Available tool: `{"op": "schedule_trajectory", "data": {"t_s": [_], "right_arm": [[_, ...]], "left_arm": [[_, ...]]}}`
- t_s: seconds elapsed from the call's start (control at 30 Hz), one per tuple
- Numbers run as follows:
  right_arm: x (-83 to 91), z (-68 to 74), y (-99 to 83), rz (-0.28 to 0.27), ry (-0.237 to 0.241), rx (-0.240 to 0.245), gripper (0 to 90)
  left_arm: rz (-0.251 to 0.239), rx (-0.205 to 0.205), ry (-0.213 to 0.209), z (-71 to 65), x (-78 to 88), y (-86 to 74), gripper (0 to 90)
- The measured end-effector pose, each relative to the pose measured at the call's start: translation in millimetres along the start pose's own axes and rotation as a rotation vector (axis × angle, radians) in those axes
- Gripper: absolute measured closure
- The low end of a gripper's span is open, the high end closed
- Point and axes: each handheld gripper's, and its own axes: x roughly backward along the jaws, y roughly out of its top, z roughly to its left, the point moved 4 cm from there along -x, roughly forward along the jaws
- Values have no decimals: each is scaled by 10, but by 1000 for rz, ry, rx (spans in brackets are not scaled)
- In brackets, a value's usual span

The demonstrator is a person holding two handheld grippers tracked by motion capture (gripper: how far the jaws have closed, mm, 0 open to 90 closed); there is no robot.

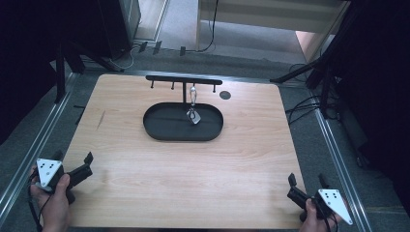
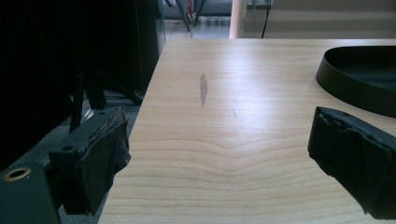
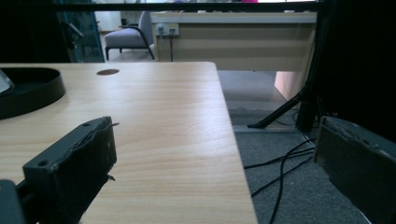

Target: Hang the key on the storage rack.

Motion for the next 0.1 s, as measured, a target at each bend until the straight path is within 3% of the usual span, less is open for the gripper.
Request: {"op": "schedule_trajectory", "data": {"t_s": [0.1], "right_arm": [[-8, 6, -2, 18, 99, -8, 138]], "left_arm": [[-2, -5, -2, -12, -6, 2, 56]]}}
